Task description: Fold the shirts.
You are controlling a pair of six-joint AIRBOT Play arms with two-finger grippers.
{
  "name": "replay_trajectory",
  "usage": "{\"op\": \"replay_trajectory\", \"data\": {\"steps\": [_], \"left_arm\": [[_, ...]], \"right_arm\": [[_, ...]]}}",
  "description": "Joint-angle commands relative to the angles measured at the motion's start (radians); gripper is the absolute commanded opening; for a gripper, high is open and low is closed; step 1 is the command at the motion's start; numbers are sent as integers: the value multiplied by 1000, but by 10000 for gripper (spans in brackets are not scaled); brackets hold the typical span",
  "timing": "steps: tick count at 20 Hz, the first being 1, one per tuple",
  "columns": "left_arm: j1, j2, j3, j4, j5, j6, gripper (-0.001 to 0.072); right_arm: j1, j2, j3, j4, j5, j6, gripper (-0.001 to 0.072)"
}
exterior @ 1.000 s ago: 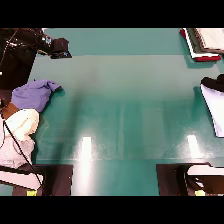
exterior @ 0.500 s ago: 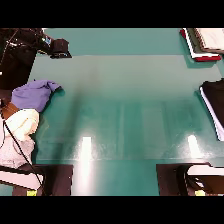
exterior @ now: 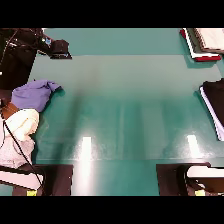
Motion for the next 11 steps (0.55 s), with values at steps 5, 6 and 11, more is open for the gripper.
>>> {"op": "replay_trajectory", "data": {"steps": [5,6,11], "left_arm": [[0,0,0,-2,-3,-2,27],[0,0,0,-2,-3,-2,27],[0,0,0,-3,-3,-2,28]], "right_arm": [[380,64,1,76,-33,-10,23],[430,79,1,75,-44,-9,22],[601,128,1,75,-97,-9,22]]}}
